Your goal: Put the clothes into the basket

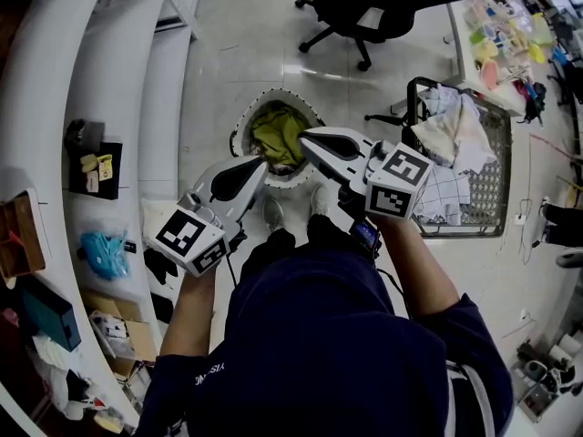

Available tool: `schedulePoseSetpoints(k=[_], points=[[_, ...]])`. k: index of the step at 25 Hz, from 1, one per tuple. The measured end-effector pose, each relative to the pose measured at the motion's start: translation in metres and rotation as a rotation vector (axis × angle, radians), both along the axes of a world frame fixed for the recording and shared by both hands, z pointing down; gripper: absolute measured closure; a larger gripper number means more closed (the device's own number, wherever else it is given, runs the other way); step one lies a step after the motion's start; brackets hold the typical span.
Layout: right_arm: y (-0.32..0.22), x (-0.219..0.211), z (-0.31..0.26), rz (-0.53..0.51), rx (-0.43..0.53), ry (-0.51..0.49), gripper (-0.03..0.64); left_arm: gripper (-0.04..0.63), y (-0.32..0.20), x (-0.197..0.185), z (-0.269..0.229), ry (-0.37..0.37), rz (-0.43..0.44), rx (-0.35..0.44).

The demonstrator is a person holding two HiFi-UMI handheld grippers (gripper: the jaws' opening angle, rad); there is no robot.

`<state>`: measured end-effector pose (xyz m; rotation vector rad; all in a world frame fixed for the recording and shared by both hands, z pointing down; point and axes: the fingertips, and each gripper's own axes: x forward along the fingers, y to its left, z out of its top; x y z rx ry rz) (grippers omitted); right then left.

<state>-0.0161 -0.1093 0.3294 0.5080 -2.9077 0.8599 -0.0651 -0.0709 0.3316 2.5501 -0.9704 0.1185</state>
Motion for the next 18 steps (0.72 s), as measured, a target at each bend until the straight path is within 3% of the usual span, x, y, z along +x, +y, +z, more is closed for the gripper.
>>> schedulePoseSetpoints(k=[18], points=[[0.0063, -0.0048, 0.0034, 0.018, -0.004, 0.026, 0.607, 0.591, 0.0016, -0.0055, -0.0008, 0.007, 0.021, 0.007]])
